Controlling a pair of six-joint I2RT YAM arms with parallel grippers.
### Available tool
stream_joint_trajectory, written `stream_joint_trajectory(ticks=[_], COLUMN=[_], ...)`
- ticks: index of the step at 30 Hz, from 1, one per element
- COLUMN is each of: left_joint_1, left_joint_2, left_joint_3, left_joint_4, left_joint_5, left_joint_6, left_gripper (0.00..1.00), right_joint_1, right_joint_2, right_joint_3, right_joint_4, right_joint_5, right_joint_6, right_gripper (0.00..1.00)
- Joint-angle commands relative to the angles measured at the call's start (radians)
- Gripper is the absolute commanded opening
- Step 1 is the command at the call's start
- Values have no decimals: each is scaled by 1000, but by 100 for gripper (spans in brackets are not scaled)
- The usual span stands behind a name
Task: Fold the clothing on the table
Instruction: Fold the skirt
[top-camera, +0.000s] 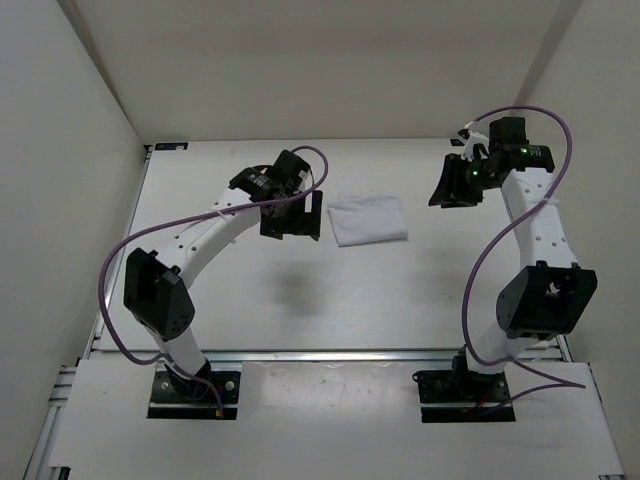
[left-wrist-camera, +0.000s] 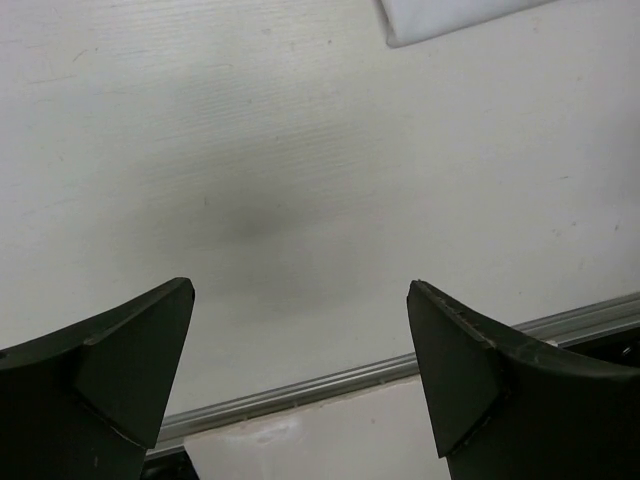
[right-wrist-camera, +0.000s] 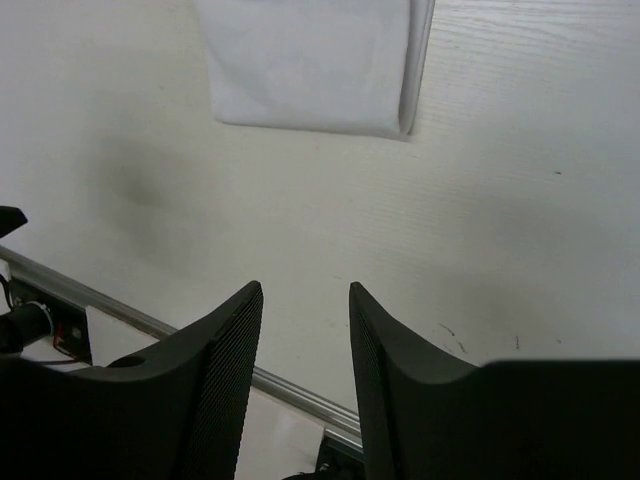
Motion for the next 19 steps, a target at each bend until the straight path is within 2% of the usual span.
stream_joint_trajectory(ticks=[1,8,14,17,19], left_joint_1=[-12,98,132,177,184], left_joint_2=[-64,-221,-284,-301,-305], left_joint_3=[-12,-115,-152,-187,-190], left_joint_4=[51,216,227,251,231], left_joint_5=[-41,112,137,235,232], left_joint_6=[-44,-110,-117,-137,-136], left_gripper=[99,98,99,98,99], right_joint_1=[8,-8,8,27,38], right_joint_2=[0,77,98,102,112], right_joint_3=[21,64,50,64,70], right_joint_4=[8,8,16,17,17], right_joint_5=[62,78,88,88,101], right_joint_6=[-7,-4,-35,-40,-46], right_gripper=[46,46,47,46,47])
